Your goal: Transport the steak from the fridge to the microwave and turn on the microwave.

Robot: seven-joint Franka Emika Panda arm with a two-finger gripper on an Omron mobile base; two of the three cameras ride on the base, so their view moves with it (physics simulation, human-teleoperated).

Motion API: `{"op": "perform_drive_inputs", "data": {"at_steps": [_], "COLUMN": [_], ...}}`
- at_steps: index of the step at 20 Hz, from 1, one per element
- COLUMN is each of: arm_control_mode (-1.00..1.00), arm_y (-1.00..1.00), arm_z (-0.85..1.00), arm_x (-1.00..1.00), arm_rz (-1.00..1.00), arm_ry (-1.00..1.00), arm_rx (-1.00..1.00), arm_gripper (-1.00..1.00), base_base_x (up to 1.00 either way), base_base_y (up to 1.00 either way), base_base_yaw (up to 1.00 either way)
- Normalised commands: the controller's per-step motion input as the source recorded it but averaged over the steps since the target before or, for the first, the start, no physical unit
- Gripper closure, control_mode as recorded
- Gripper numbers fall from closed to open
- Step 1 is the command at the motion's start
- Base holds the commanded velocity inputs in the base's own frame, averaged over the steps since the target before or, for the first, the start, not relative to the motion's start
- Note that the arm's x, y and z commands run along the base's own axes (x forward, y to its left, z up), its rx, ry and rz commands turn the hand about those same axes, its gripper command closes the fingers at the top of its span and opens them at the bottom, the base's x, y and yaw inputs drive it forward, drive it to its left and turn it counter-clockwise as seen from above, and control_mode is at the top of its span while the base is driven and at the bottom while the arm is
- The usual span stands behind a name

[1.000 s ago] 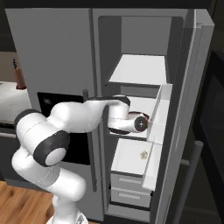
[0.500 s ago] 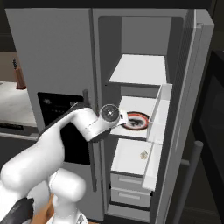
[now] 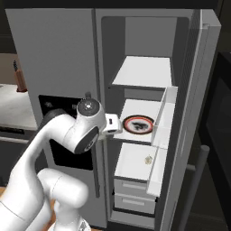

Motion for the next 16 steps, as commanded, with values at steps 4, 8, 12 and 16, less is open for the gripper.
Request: {"op": "perform_drive_inputs", "data": {"at_steps": [4, 8, 12, 16], "arm_control_mode": [-1.00, -1.00, -1.00, -1.00], "arm_y": [0.58, 0.61, 0.45, 0.31], "arm_z": [0.07, -0.05, -0.16, -0.12], "arm_x": [-0.69, -0.45, -0.37, -0.22], "arm_rz": [-0.06, -0.02, -0.05, -0.04], "arm_ry": [0.01, 0.00, -0.09, -0.29], "arm_rx": [-0.01, 0.00, -0.06, -0.12], "arm_gripper": [1.00, 1.00, 1.00, 1.00], "base_base_x": [0.00, 0.00, 0.00, 0.00], "base_base_y": [0.00, 0.00, 0.00, 0.00], "base_base_yaw": [0.00, 0.00, 0.00, 0.00]}}
